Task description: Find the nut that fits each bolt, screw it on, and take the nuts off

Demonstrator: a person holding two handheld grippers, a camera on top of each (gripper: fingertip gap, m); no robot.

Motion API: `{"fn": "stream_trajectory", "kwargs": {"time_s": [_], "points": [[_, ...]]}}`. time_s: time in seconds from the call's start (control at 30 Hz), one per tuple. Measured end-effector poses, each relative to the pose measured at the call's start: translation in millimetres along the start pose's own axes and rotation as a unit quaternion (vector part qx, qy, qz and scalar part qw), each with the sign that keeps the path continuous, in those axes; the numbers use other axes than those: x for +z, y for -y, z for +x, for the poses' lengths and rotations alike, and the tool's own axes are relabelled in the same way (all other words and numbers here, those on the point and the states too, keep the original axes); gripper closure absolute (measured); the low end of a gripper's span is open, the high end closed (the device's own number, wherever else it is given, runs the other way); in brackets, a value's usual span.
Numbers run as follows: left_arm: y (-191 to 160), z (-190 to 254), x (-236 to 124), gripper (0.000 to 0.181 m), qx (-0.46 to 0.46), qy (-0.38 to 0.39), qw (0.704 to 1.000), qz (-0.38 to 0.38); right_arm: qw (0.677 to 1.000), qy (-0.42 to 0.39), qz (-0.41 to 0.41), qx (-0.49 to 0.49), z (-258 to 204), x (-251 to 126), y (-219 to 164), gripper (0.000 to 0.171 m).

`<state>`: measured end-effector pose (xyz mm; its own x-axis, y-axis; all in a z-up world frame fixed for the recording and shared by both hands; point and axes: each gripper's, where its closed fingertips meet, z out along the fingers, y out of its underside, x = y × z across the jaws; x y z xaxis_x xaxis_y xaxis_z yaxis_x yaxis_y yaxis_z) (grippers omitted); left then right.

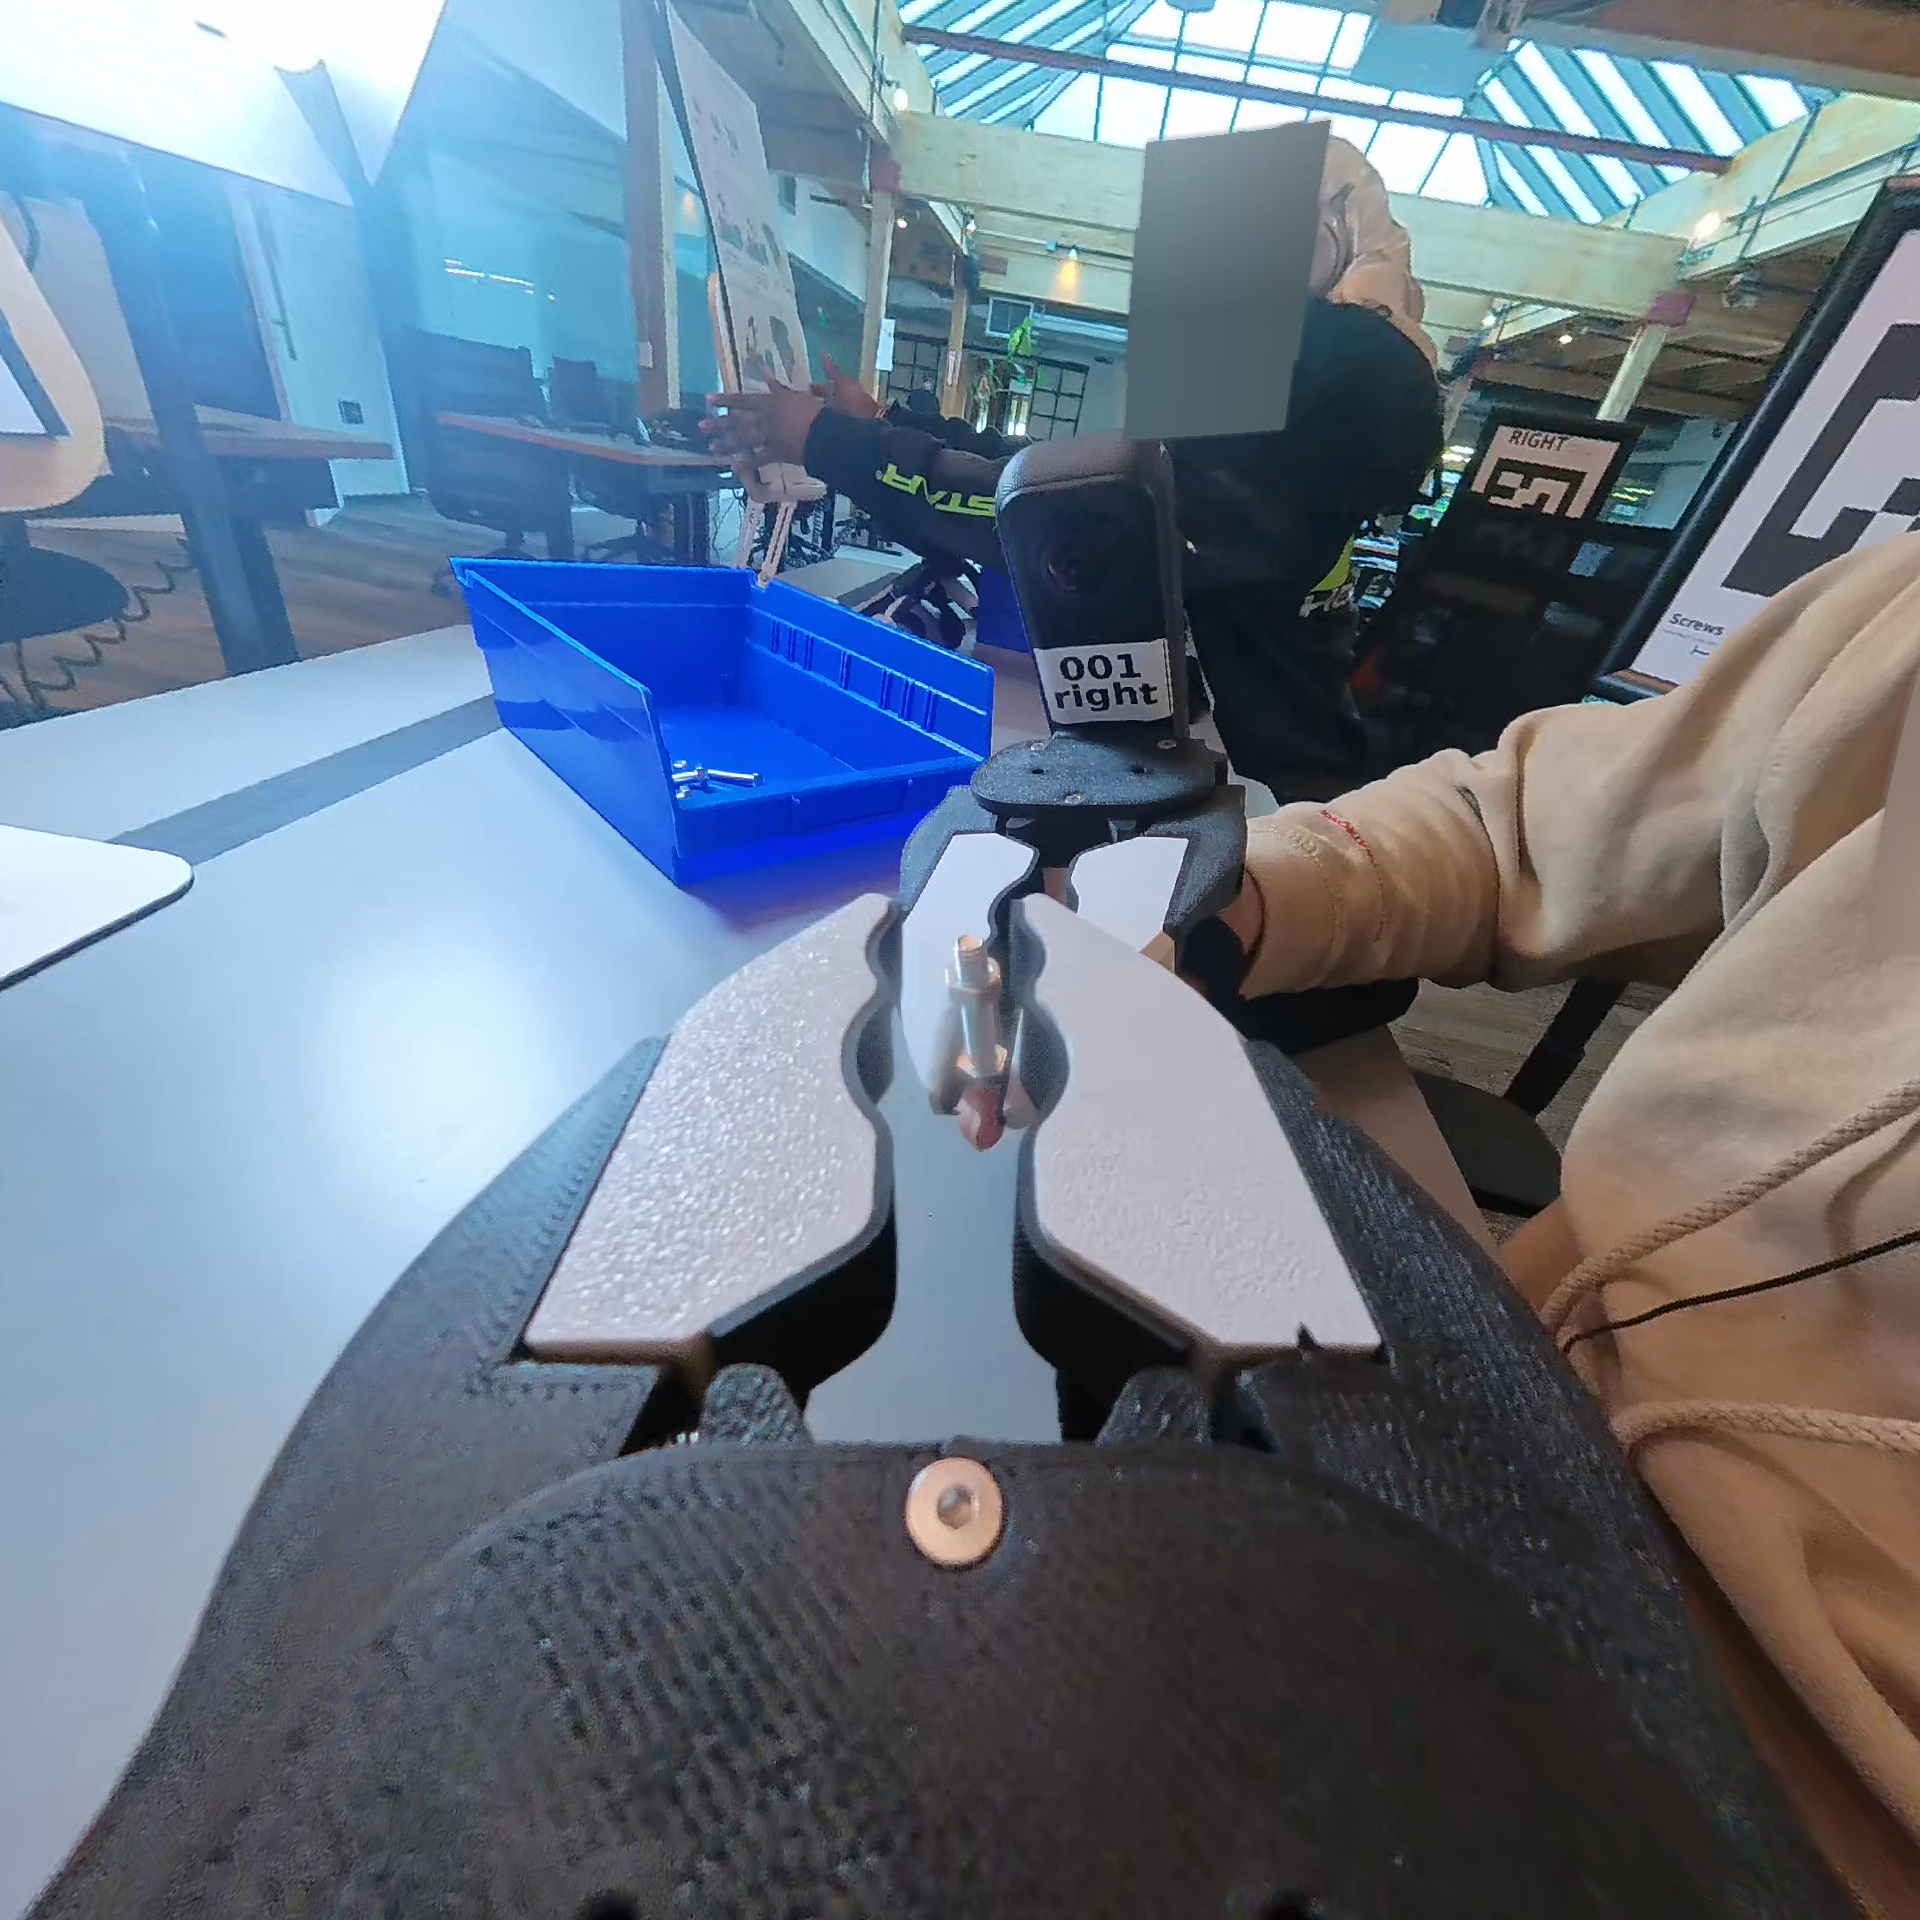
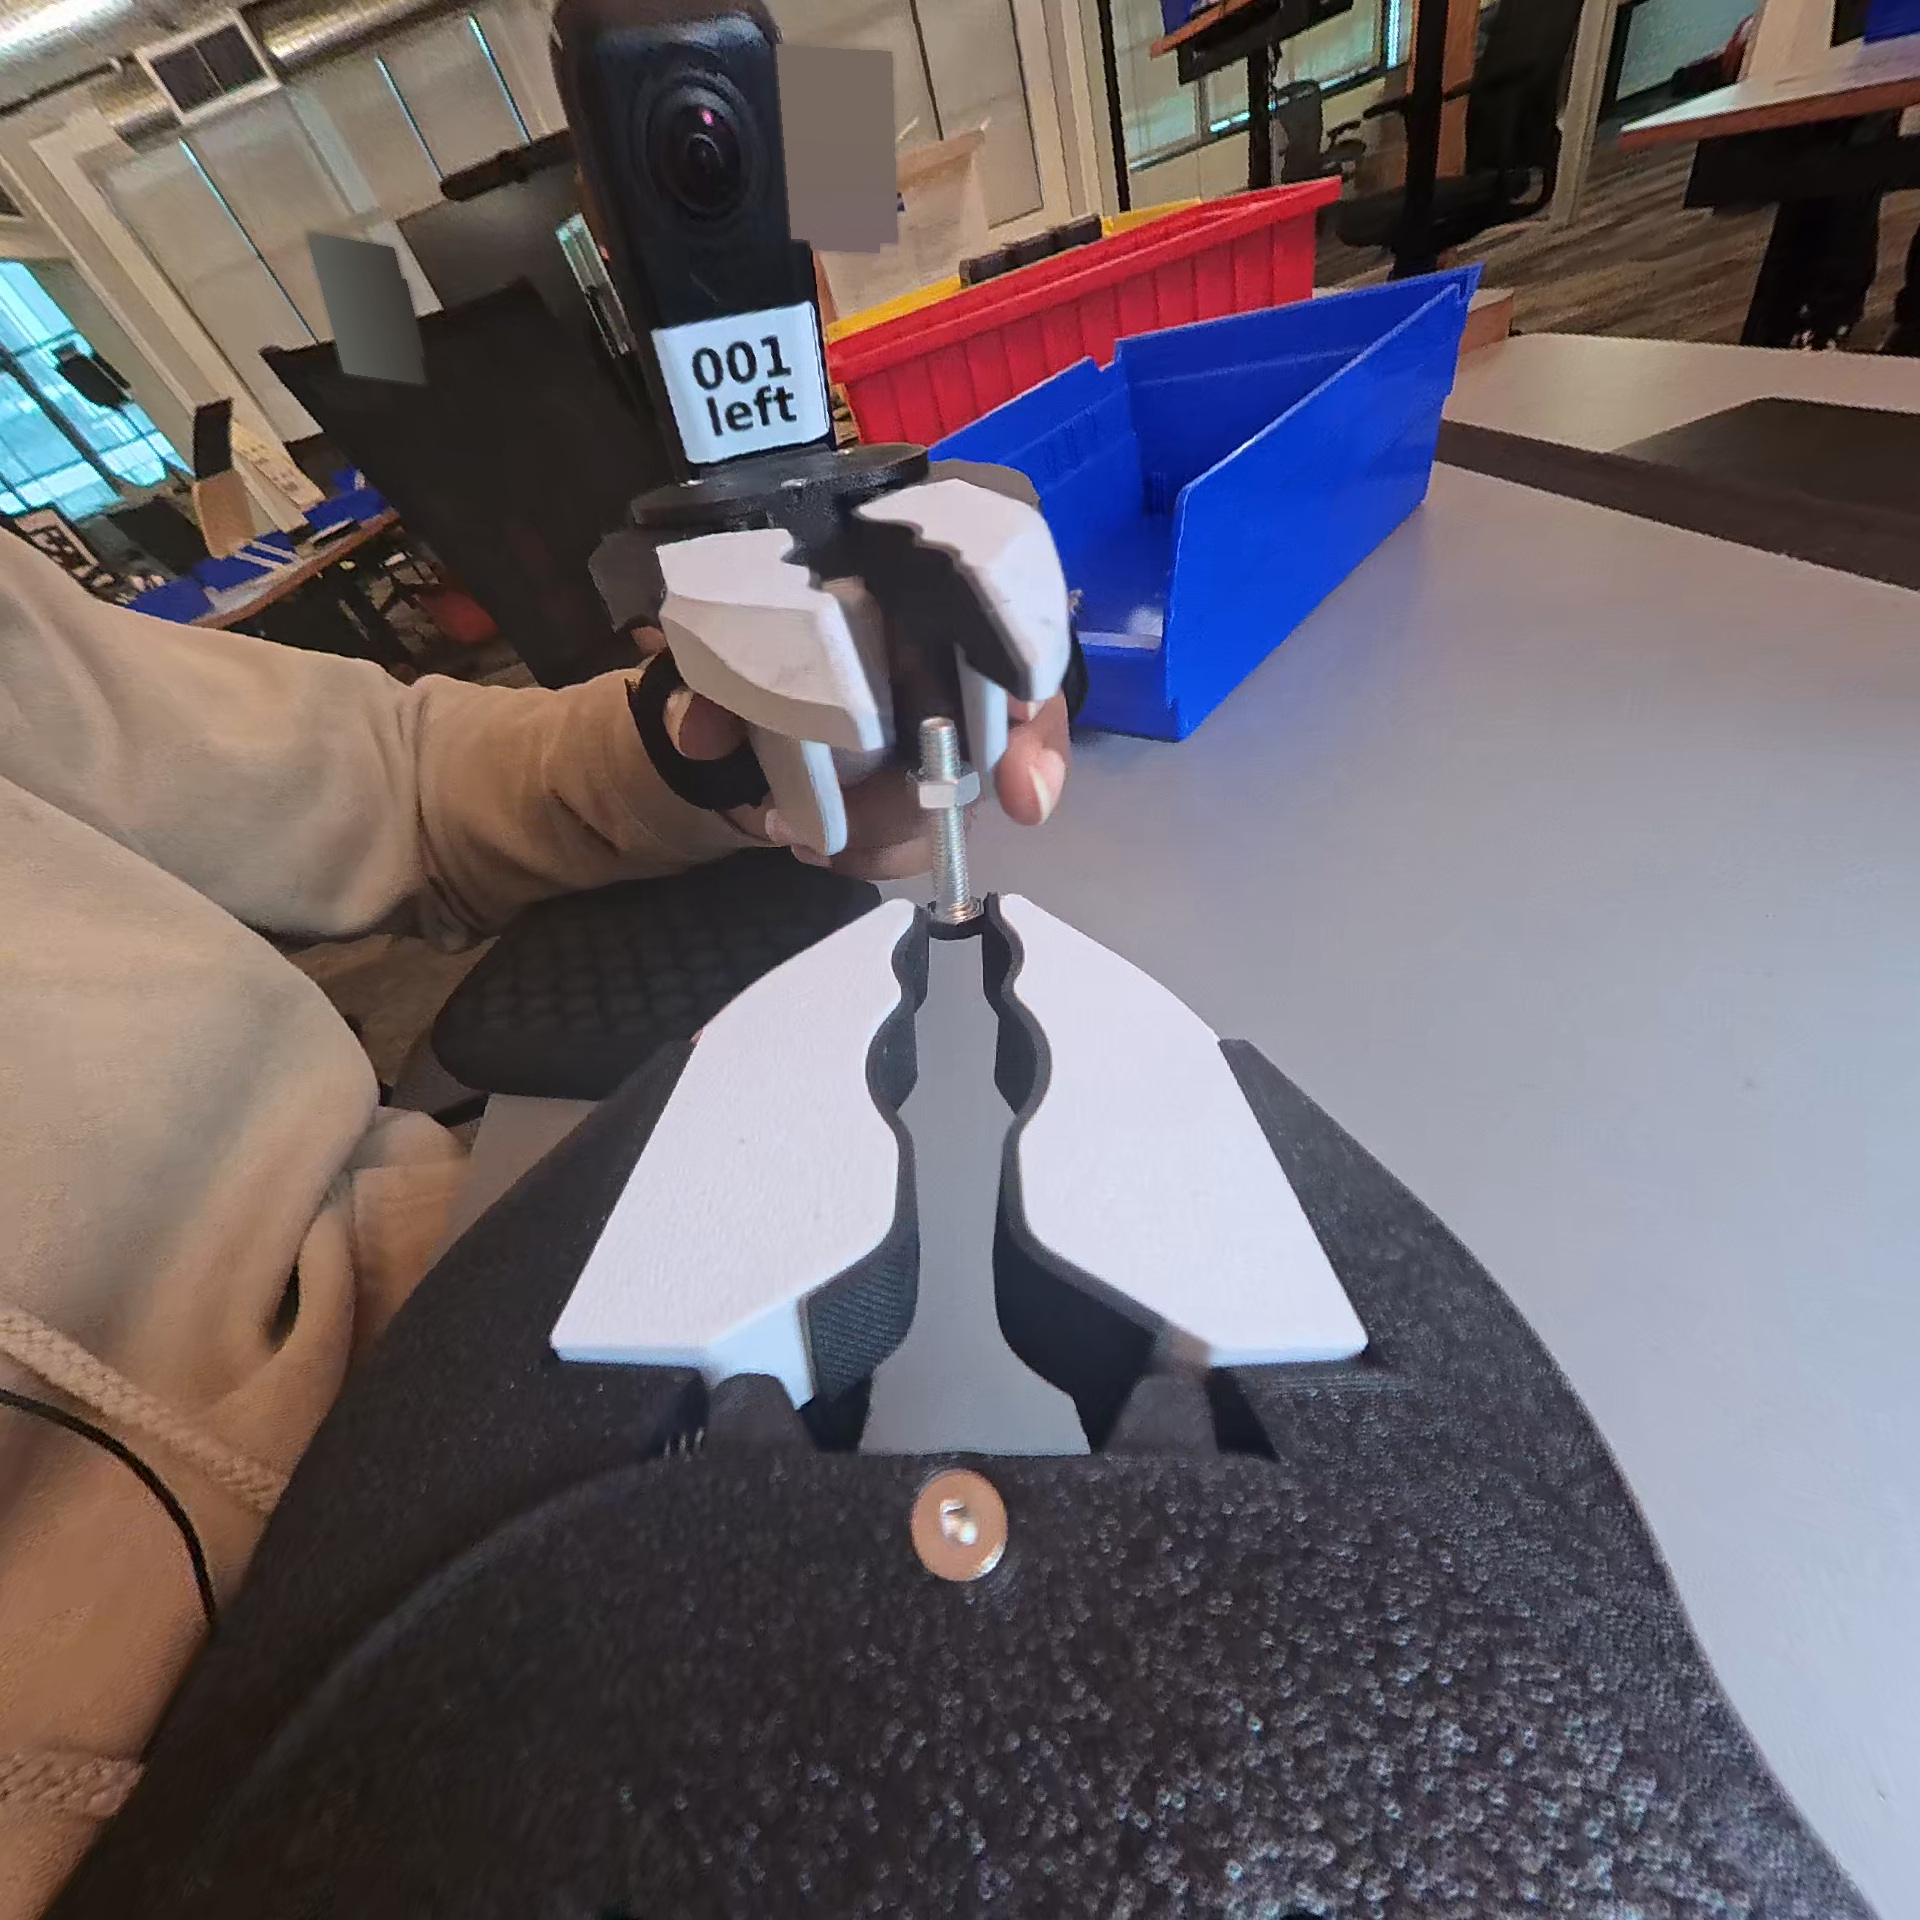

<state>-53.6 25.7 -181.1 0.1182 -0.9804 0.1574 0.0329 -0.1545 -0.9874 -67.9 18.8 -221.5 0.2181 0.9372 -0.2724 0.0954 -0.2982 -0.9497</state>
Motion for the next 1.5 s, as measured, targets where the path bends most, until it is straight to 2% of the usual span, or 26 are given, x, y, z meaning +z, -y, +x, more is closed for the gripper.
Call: {"fn": "stream_trajectory", "kwargs": {"time_s": [0.13,0.27,0.33,0.37,0.43,0.57,0.6,0.67,0.73,0.83,0.97,1.0,1.1,1.13,1.27,1.4,1.5], "points": [[-7.4,6.3,4.4,0.148,-0.003,-0.019,1.0,-0.02,1.0,0.003,0.001,-0.006,-2.1,-0.3,1.2,0.161],[-9.6,11.0,3.9,0.159,-0.003,-0.033,0.999,-0.033,1.0,-0.009,0.013,-0.001,3.6,-5.0,5.9,0.161],[-3.5,9.8,-1.8,0.176,-0.012,-0.042,0.999,-0.016,1.0,-0.021,0.022,0.006,9.4,-8.8,9.7,0.161],[0.2,7.6,-3.6,0.176,-0.019,-0.039,0.999,-0.005,0.999,-0.025,0.024,0.009,11.9,-10.4,10.6,0.161],[0.6,2.6,-3.5,0.174,-0.015,-0.023,1.0,-0.005,0.999,-0.022,0.024,0.012,11.0,-10.2,10.4,0.161],[-6.1,3.7,3.7,0.148,-0.003,-0.013,1.0,-0.016,1.0,-0.004,0.009,0.001,0.1,-2.1,4.6,0.161],[-8.3,6.8,5.1,0.147,0.003,-0.02,1.0,-0.021,1.0,-0.004,0.008,0.001,0.0,-1.6,4.2,0.161],[-8.8,10.4,4.3,0.154,0.01,-0.028,0.999,-0.026,1.0,-0.013,0.013,0.006,5.5,-4.8,6.0,0.161],[-5.6,8.6,-0.6,0.172,0.006,-0.034,0.999,-0.022,0.999,-0.028,0.026,0.018,13.9,-10.5,10.6,0.161],[-1.8,-0.8,-3.4,0.171,-0.003,-0.013,1.0,-0.01,0.999,-0.029,0.026,0.015,14.3,-12.2,11.8,0.161],[-4.6,2.1,3.0,0.149,0.004,-0.009,1.0,-0.011,1.0,-0.006,0.005,0.007,1.3,-1.3,2.7,0.161],[-5.2,5.8,4.0,0.148,0.01,-0.016,1.0,-0.012,1.0,-0.005,0.003,0.006,0.3,0.0,1.5,0.161],[-6.2,5.7,1.8,0.162,0.012,-0.015,1.0,-0.024,1.0,-0.021,0.016,0.011,7.8,-5.1,6.4,0.161],[-5.6,6.1,-0.8,0.174,0.005,-0.025,0.999,-0.025,0.999,-0.028,0.026,0.015,11.6,-8.4,10.0,0.161],[-3.7,-1.4,-2.3,0.171,-0.01,-0.01,1.0,-0.016,0.999,-0.027,0.026,0.014,10.9,-9.0,10.8,0.161],[-5.7,5.9,3.8,0.15,-0.001,-0.018,1.0,-0.014,1.0,-0.01,0.008,0.005,1.4,-0.3,3.1,0.161],[-4.4,9.1,2.2,0.157,-0.007,-0.029,0.999,-0.016,0.999,-0.026,0.02,0.01,9.3,-5.6,7.5,0.161]]}}
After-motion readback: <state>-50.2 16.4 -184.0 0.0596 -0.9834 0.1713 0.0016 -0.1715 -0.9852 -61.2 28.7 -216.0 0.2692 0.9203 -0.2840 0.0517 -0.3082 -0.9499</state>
